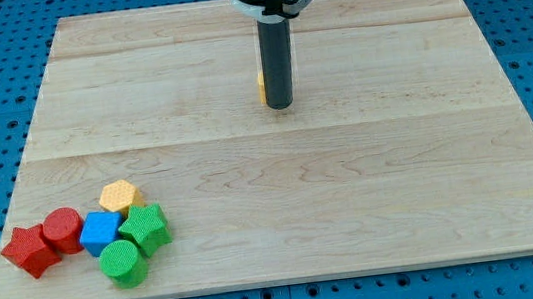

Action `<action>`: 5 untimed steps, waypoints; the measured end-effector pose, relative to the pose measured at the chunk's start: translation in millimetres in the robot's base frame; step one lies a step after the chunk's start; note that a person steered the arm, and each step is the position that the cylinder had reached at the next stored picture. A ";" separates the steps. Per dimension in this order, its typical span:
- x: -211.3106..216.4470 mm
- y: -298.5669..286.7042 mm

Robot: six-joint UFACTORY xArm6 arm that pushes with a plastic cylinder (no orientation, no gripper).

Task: Move the heart upwards

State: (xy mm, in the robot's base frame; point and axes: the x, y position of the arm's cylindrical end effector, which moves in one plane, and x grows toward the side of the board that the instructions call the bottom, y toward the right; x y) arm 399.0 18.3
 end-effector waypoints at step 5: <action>-21.7 -24.6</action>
